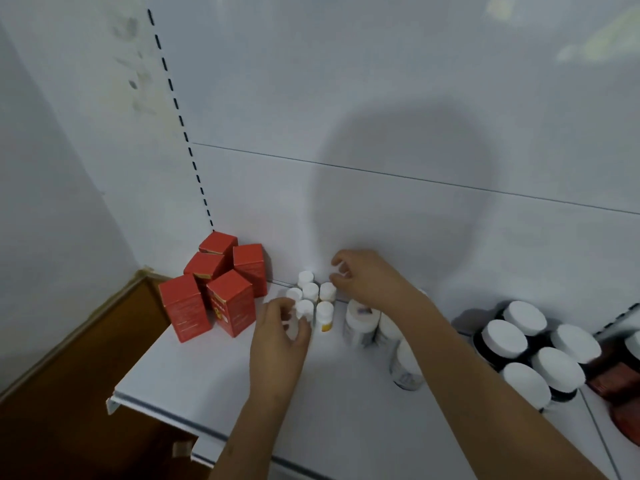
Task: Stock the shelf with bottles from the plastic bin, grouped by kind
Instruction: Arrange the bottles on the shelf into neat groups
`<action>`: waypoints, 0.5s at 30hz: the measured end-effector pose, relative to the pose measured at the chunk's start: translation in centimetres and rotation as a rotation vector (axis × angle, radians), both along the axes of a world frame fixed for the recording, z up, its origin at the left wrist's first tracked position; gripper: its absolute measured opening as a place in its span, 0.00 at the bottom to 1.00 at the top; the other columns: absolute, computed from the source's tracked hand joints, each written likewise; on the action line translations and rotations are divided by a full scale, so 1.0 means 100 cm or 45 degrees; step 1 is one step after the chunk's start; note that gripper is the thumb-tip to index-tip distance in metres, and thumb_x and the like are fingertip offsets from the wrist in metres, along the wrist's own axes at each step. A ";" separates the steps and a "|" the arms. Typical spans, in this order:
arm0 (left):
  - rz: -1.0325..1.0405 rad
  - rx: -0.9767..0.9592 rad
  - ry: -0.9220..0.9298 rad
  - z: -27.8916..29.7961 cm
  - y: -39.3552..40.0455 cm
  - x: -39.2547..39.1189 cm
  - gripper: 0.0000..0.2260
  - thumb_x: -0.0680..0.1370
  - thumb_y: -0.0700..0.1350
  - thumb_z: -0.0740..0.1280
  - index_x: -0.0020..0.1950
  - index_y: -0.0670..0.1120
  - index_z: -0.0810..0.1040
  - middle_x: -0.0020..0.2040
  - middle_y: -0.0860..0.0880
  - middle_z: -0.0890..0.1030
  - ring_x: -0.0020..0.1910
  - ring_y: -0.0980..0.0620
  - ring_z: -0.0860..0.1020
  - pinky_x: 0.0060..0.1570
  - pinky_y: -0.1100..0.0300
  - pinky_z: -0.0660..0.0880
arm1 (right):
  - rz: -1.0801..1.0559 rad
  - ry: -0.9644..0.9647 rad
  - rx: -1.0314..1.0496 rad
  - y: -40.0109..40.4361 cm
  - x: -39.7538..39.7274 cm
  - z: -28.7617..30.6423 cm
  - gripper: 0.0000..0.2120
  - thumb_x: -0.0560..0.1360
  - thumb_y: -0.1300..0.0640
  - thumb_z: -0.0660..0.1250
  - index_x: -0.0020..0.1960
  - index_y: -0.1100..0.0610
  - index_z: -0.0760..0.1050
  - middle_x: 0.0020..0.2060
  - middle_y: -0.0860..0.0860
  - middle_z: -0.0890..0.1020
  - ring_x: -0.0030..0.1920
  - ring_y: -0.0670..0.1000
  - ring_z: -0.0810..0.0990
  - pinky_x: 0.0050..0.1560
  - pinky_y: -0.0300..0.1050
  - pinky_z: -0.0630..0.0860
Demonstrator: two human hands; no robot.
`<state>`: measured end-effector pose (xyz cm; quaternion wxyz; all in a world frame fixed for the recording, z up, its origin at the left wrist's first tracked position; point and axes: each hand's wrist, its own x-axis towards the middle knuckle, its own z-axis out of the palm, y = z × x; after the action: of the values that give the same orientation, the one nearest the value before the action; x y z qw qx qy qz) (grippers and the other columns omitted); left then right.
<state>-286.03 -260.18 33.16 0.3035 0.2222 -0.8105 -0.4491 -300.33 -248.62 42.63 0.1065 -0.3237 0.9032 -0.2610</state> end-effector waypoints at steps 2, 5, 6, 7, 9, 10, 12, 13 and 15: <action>-0.026 -0.025 0.068 0.019 0.008 0.003 0.09 0.77 0.47 0.70 0.56 0.52 0.75 0.52 0.58 0.75 0.52 0.62 0.76 0.48 0.67 0.74 | -0.008 0.048 -0.163 0.016 0.014 0.016 0.15 0.79 0.50 0.65 0.63 0.54 0.75 0.54 0.51 0.80 0.53 0.50 0.80 0.54 0.48 0.79; -0.195 -0.064 0.103 0.045 0.036 0.003 0.08 0.78 0.49 0.68 0.56 0.53 0.76 0.51 0.59 0.76 0.52 0.61 0.76 0.49 0.72 0.71 | -0.070 0.246 -0.310 0.053 0.035 0.032 0.17 0.80 0.47 0.62 0.66 0.53 0.74 0.59 0.48 0.80 0.58 0.47 0.77 0.60 0.43 0.73; -0.264 -0.098 0.100 0.050 0.050 0.002 0.08 0.78 0.50 0.68 0.56 0.53 0.75 0.52 0.59 0.76 0.52 0.61 0.76 0.49 0.74 0.70 | -0.111 0.296 -0.345 0.068 0.042 0.037 0.18 0.81 0.46 0.61 0.67 0.52 0.73 0.61 0.47 0.79 0.60 0.46 0.76 0.62 0.41 0.71; -0.338 -0.145 0.099 0.055 0.066 0.001 0.09 0.78 0.50 0.68 0.57 0.53 0.75 0.52 0.59 0.76 0.51 0.61 0.76 0.49 0.75 0.69 | -0.151 0.332 -0.359 0.085 0.047 0.040 0.19 0.81 0.44 0.61 0.68 0.52 0.72 0.63 0.47 0.78 0.62 0.45 0.74 0.63 0.39 0.69; -0.521 -0.232 0.097 0.062 0.101 0.001 0.11 0.78 0.52 0.66 0.59 0.53 0.75 0.54 0.59 0.76 0.53 0.62 0.75 0.50 0.76 0.68 | -0.245 0.382 -0.337 0.123 0.057 0.046 0.21 0.81 0.44 0.60 0.69 0.52 0.71 0.66 0.46 0.76 0.66 0.45 0.71 0.65 0.35 0.63; -0.618 -0.258 0.098 0.065 0.119 0.001 0.12 0.78 0.53 0.64 0.60 0.53 0.74 0.55 0.59 0.75 0.54 0.62 0.74 0.51 0.75 0.68 | -0.299 0.413 -0.322 0.145 0.060 0.049 0.21 0.81 0.43 0.61 0.70 0.52 0.71 0.66 0.46 0.75 0.67 0.45 0.69 0.65 0.33 0.61; -0.780 -0.309 0.113 0.067 0.158 0.000 0.14 0.77 0.56 0.62 0.61 0.53 0.74 0.56 0.59 0.75 0.56 0.62 0.73 0.54 0.75 0.66 | -0.435 0.475 -0.324 0.196 0.070 0.052 0.22 0.80 0.43 0.61 0.70 0.52 0.71 0.67 0.46 0.74 0.67 0.44 0.68 0.64 0.28 0.58; -0.851 -0.325 0.113 0.067 0.179 0.001 0.16 0.77 0.57 0.61 0.62 0.53 0.74 0.57 0.59 0.75 0.58 0.62 0.73 0.56 0.75 0.65 | -0.503 0.501 -0.321 0.225 0.078 0.052 0.22 0.80 0.43 0.62 0.70 0.52 0.71 0.68 0.46 0.73 0.68 0.45 0.67 0.64 0.28 0.58; -0.983 -0.345 0.100 0.065 0.225 0.008 0.19 0.77 0.58 0.61 0.65 0.53 0.73 0.61 0.59 0.74 0.60 0.61 0.72 0.58 0.74 0.65 | -0.642 0.549 -0.267 0.287 0.100 0.048 0.23 0.80 0.43 0.61 0.70 0.52 0.71 0.68 0.47 0.73 0.69 0.46 0.67 0.65 0.30 0.58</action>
<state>-285.20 -237.71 39.68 0.1698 -0.1573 -0.8739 -0.4274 -290.29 -219.90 47.39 -0.1882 -0.1473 0.9248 -0.2960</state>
